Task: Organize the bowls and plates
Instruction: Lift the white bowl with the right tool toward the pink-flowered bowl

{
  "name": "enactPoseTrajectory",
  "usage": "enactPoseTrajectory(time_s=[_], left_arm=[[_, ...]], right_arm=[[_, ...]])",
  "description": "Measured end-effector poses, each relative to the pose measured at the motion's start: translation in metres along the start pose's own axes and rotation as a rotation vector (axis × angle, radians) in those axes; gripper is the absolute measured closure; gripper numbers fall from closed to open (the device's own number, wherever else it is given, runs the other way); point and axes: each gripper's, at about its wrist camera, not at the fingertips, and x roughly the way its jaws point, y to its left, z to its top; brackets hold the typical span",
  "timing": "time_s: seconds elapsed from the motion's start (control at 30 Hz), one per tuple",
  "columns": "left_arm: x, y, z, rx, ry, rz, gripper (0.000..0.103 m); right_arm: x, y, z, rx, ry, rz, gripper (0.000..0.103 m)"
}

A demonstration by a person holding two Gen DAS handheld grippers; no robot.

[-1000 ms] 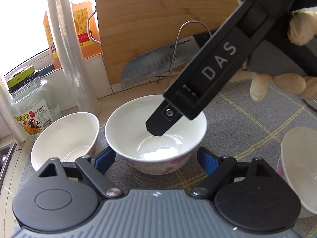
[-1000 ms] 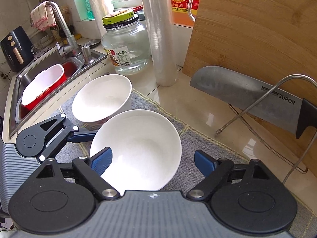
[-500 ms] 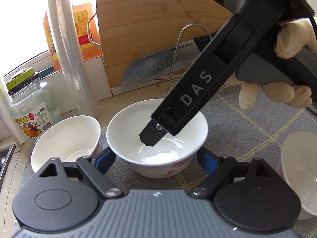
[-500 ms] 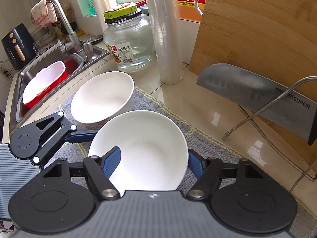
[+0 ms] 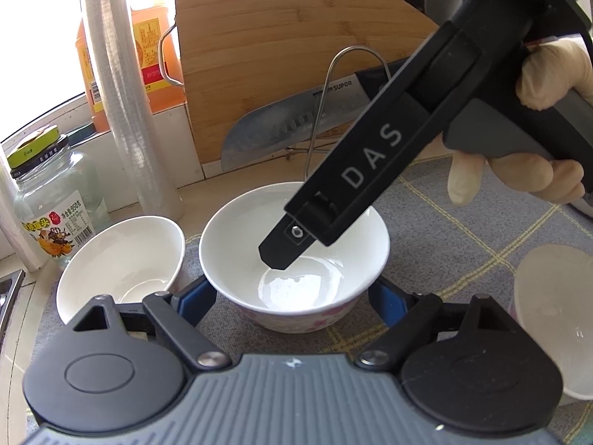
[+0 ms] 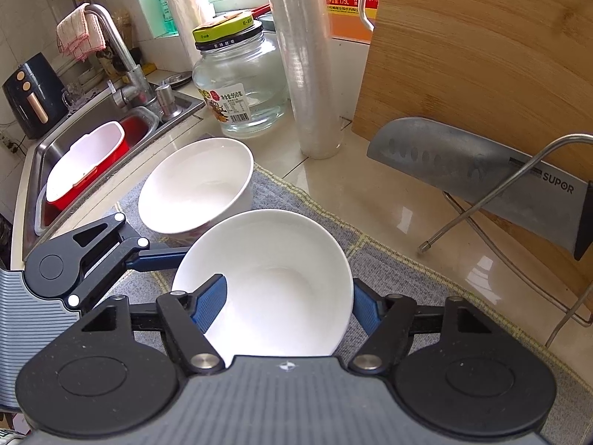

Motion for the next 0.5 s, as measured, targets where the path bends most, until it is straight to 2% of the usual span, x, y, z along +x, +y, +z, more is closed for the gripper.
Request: enactPoseTrajectory(time_s=[0.5], left_arm=[[-0.044, -0.015, 0.011, 0.030, -0.003, -0.057, 0.014]], right_arm=[[-0.052, 0.015, -0.013, 0.051, -0.013, 0.030, 0.026]])
